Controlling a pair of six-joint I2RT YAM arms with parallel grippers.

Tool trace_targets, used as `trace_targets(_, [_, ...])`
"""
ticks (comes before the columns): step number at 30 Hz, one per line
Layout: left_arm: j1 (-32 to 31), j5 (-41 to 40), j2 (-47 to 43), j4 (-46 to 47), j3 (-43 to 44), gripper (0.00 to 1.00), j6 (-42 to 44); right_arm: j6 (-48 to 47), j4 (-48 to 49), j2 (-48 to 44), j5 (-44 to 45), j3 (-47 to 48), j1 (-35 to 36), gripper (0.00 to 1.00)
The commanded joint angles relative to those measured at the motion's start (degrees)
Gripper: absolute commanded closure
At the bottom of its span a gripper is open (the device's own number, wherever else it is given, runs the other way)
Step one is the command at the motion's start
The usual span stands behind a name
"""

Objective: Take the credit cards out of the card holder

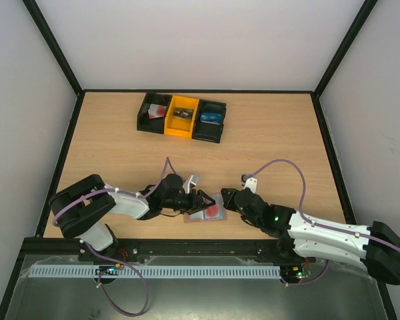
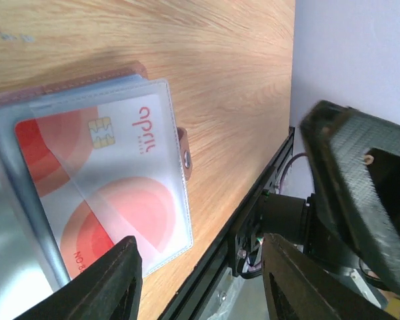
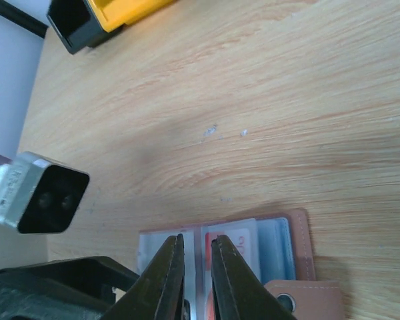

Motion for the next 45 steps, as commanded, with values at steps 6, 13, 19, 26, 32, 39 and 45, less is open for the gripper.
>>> trace_targets(6, [-0.27, -7.01, -2.81, -3.09, -2.78, 0.49, 2.70, -2.29, -1.14, -1.51, -2.78, 0.13, 0.39, 0.86])
trace_targets(13, [0.22, -8.43, -2.43, -3.17, -4.94, 0.50, 3.09, -2.95, 2.52, 6.47, -7.66, 1.40, 0.41, 0.83])
trace_targets(19, [1.69, -8.91, -1.18, -5.65, -4.40, 0.51, 3.21, -2.44, 4.09, 13.97, -10.53, 1.00, 0.36, 0.81])
trace_targets(26, [3.50, -11.34, -6.13, -12.76, -4.81, 0.53, 4.77, -0.98, 4.56, 17.29, -10.89, -0.79, 0.38, 0.81])
trace_targets(32, [3.44, -12.41, -11.51, -16.10, -4.91, 0.53, 5.83, 0.29, 5.48, 18.86, -10.25, -2.47, 0.36, 0.81])
trace_targets(39, [1.32, -9.96, -11.27, -13.16, -2.95, 0.52, 4.51, -0.42, 4.28, 17.99, -9.96, -0.70, 0.41, 0.86])
trace_targets(45, [0.73, -9.93, -5.89, -8.66, -3.20, 0.53, 3.42, -0.42, 3.68, 16.61, -8.61, 0.11, 0.41, 0.86])
